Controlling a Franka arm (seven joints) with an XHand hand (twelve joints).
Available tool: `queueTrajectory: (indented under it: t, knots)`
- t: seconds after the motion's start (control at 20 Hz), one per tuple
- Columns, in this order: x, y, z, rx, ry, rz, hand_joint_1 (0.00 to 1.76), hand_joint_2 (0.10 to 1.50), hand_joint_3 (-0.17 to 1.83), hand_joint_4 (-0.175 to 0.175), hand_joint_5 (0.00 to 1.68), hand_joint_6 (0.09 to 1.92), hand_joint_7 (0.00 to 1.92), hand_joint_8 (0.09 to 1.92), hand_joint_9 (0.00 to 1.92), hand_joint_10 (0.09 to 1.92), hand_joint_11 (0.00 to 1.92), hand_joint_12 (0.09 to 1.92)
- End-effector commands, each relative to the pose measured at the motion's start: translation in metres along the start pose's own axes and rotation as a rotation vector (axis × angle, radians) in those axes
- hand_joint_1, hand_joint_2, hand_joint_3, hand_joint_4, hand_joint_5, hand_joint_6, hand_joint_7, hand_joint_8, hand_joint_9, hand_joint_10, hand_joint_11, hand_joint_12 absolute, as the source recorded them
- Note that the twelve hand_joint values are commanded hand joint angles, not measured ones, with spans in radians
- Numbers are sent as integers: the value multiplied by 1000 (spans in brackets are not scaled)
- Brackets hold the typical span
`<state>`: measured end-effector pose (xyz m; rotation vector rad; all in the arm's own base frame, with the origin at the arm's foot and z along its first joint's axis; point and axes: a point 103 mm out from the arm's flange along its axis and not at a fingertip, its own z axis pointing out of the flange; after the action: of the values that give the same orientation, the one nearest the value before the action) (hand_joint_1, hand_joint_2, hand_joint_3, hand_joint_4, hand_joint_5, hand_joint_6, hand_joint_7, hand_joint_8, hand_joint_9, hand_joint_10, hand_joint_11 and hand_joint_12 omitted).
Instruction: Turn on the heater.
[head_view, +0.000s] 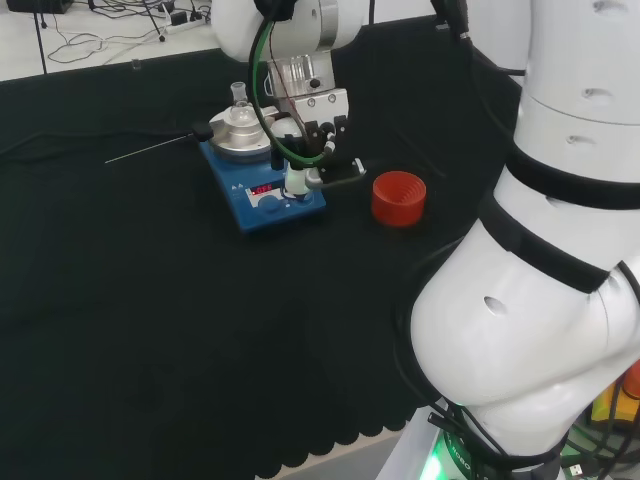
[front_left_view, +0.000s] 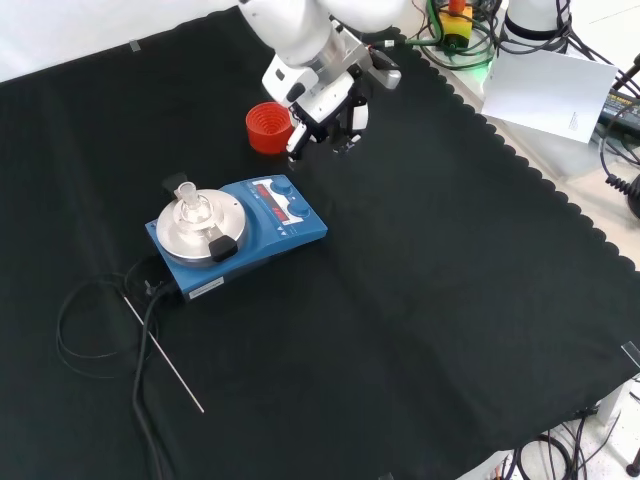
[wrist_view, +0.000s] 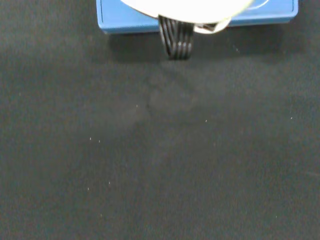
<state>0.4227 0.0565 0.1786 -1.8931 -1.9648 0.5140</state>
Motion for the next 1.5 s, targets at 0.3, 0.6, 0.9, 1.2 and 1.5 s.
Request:
queueTrajectory:
  t: [0.3, 0.6, 0.9, 1.2, 1.5]
  knots:
    - [2, 14, 14, 117, -24, -57, 1394, 697, 971, -73, 267, 785, 1527, 1613, 1623, 1410, 1118, 1233]
    - [2, 22, 17, 137, -10, -72, 1398, 689, 991, -62, 239, 749, 1531, 1614, 1625, 1412, 1110, 1245]
    - [2, 27, 20, 146, -2, -75, 1401, 684, 1006, -54, 229, 688, 1532, 1614, 1625, 1414, 1105, 1254]
    - [-3, 28, 20, 155, 6, -78, 1402, 683, 1009, -52, 231, 666, 1532, 1613, 1625, 1414, 1104, 1254]
    - [-6, 35, 28, 172, 17, -73, 1402, 683, 1011, -51, 235, 651, 1533, 1612, 1623, 1414, 1103, 1256]
